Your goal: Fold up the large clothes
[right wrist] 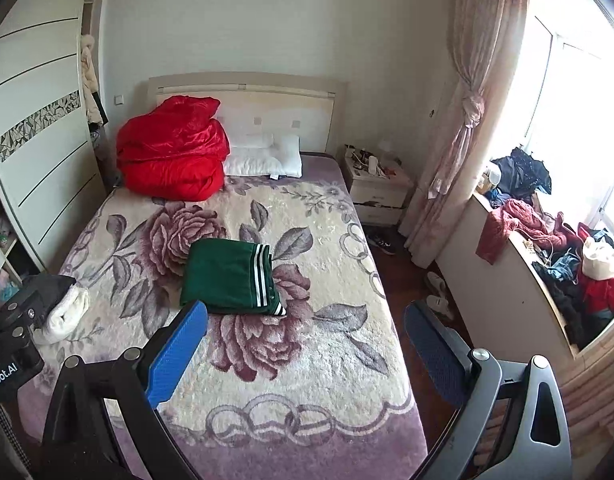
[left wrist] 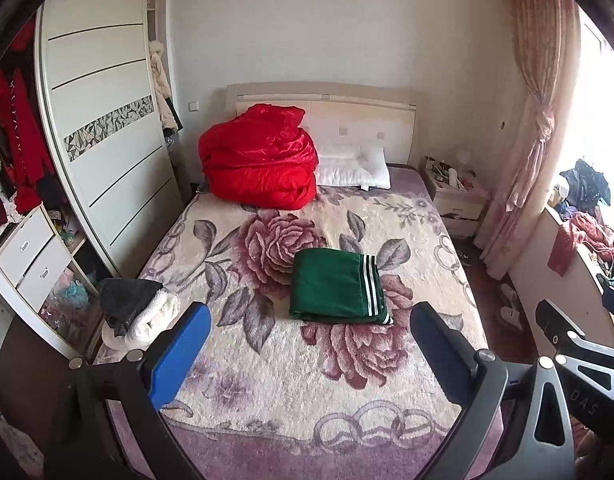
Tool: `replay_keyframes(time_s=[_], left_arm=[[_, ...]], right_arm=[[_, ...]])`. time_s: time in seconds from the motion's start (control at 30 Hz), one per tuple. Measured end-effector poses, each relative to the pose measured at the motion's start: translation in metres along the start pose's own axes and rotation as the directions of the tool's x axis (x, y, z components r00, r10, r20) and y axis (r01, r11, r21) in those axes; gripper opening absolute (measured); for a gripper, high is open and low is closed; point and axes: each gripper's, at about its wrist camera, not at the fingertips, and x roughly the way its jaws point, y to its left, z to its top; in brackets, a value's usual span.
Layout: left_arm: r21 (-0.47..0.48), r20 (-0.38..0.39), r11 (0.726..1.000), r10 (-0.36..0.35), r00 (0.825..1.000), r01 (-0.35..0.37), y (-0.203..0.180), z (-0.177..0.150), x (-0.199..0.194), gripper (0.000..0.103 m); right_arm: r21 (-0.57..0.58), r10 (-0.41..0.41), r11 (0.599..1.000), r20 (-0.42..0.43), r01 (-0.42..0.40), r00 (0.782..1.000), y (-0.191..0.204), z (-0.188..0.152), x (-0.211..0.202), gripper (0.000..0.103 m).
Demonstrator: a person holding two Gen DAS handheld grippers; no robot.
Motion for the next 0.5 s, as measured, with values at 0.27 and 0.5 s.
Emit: replay_keyframes(time_s=[0.27, 0.5], left_arm=[[-0.009, 0.027, 1.0, 0.017, 0.999, -0.017, 0.001, -0.004, -0.011, 0.103], [0.0, 0.031, 1.0, 0.02, 0.999, -0.02, -0.001, -0.007, -0.015, 0.103]], right_arm=[[-0.003, 0.031, 1.0, 0.028, -0.031, 0.999, -0.008, -0.001, -0.02, 0.101], [0.0, 0.041, 0.999, 0.024, -0.041, 0.999, -0.011, 0.002, -0.02, 0.101]])
